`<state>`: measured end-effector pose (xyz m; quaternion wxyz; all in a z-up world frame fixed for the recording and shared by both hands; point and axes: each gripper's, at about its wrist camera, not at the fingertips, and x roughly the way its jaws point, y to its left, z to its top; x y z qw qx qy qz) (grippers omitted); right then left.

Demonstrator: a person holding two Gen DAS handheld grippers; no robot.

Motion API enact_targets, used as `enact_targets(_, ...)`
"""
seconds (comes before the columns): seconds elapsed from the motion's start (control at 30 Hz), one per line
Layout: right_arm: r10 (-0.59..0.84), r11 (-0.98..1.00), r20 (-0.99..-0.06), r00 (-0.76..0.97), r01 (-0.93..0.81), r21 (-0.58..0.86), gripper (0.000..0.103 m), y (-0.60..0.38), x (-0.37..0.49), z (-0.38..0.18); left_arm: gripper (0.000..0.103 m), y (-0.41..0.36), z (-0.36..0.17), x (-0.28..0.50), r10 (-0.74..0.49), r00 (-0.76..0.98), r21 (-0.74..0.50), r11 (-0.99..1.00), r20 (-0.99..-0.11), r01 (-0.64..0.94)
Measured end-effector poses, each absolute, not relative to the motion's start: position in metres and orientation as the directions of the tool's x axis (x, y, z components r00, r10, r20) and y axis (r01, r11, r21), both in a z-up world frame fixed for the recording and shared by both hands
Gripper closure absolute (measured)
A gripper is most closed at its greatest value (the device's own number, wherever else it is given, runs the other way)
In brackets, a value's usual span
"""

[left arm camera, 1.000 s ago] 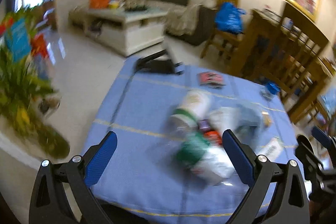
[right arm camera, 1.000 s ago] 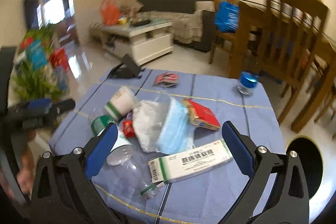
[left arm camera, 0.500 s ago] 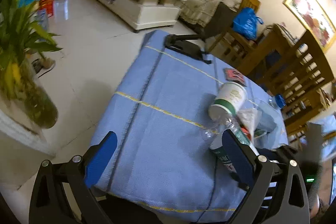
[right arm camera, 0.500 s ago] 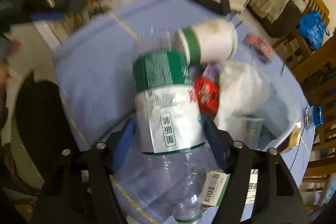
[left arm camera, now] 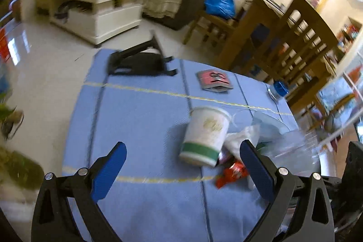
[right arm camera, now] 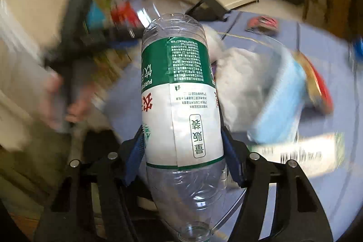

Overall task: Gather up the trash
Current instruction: 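Grasp the green-label water bottle with right tool while left tool grasps the white paper cup, then carry bottle and cup to the black bin and open both tools to drop them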

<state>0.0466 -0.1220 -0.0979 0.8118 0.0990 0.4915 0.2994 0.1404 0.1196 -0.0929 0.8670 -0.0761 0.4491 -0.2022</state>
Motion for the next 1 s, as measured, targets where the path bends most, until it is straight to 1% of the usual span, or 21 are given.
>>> enact_targets(0.03, 0.633, 0.772, -0.693, 0.346, -0.358, 0.526, 0.040, -0.138, 0.046, -0.097, 0.007, 0.110, -0.095, 0.145, -0.418, 0.506, -0.297, 0.905, -0.755, 0.305)
enact_targets(0.07, 0.697, 0.717, -0.618, 0.364, -0.316, 0.622, 0.040, -0.164, 0.043, -0.096, 0.007, 0.097, -0.099, 0.150, -0.407, 0.495, -0.266, 0.905, -0.768, 0.332)
enact_targets(0.13, 0.745, 0.650, -0.529, 0.406, -0.266, 0.712, 0.040, -0.199, 0.039, -0.093, 0.007, 0.077, -0.109, 0.159, -0.373, 0.475, -0.205, 0.907, -0.797, 0.368)
enact_targets(0.2, 0.747, 0.632, -0.492, 0.446, -0.249, 0.734, 0.040, -0.222, 0.032, -0.087, 0.007, 0.058, -0.121, 0.168, -0.332, 0.456, -0.141, 0.905, -0.826, 0.402)
enact_targets(0.23, 0.737, 0.641, -0.493, 0.462, -0.247, 0.727, 0.040, -0.229, 0.030, -0.084, 0.007, 0.050, -0.127, 0.173, -0.303, 0.455, -0.106, 0.906, -0.837, 0.409)
enact_targets(0.27, 0.724, 0.652, -0.494, 0.482, -0.246, 0.717, 0.040, -0.238, 0.025, -0.080, 0.009, 0.048, -0.132, 0.177, -0.285, 0.454, -0.087, 0.909, -0.844, 0.408)
enact_targets(0.3, 0.720, 0.655, -0.492, 0.489, -0.246, 0.714, 0.040, -0.243, 0.021, -0.078, 0.016, 0.046, -0.136, 0.181, -0.267, 0.452, -0.071, 0.912, -0.851, 0.404)
enact_targets(0.33, 0.713, 0.660, -0.489, 0.502, -0.247, 0.710, 0.039, -0.248, 0.017, -0.075, 0.020, 0.044, -0.139, 0.184, -0.253, 0.448, -0.061, 0.915, -0.857, 0.400)
enact_targets(0.4, 0.710, 0.660, -0.480, 0.516, -0.248, 0.709, 0.039, -0.253, 0.008, -0.073, 0.047, 0.047, -0.147, 0.191, -0.253, 0.419, -0.079, 0.917, -0.872, 0.390)
enact_targets(0.47, 0.707, 0.658, -0.477, 0.522, -0.239, 0.714, 0.039, -0.260, 0.001, -0.077, 0.048, 0.054, -0.150, 0.192, -0.261, 0.416, -0.107, 0.928, -0.871, 0.357)
enact_targets(0.63, 0.705, 0.647, -0.465, 0.535, -0.217, 0.731, 0.039, -0.268, 0.001, -0.092, 0.050, 0.076, -0.138, 0.178, -0.216, 0.484, -0.096, 0.961, -0.848, 0.259)
enact_targets(0.73, 0.703, 0.634, -0.432, 0.565, -0.222, 0.741, 0.039, -0.275, -0.001, -0.089, 0.050, 0.094, -0.119, 0.168, -0.228, 0.527, -0.140, 0.969, -0.819, 0.201)
enact_targets(0.8, 0.702, 0.606, -0.384, 0.599, -0.220, 0.764, 0.039, -0.293, -0.005, -0.087, 0.050, 0.099, -0.104, 0.158, -0.253, 0.551, -0.179, 0.966, -0.796, 0.185)
enact_targets(0.93, 0.636, 0.568, -0.309, 0.707, -0.158, 0.808, 0.039, -0.347, -0.013, -0.096, 0.049, 0.084, -0.070, 0.140, -0.290, 0.598, -0.205, 0.957, -0.747, 0.207)
enact_targets(0.97, 0.585, 0.575, -0.301, 0.753, -0.123, 0.809, 0.039, -0.366, -0.018, -0.099, 0.049, 0.076, -0.062, 0.136, -0.311, 0.605, -0.219, 0.950, -0.733, 0.222)
enact_targets(1.0, 0.513, 0.602, -0.298, 0.805, -0.090, 0.794, 0.039, -0.386, -0.024, -0.098, 0.049, 0.066, -0.053, 0.132, -0.360, 0.599, -0.260, 0.933, -0.715, 0.250)
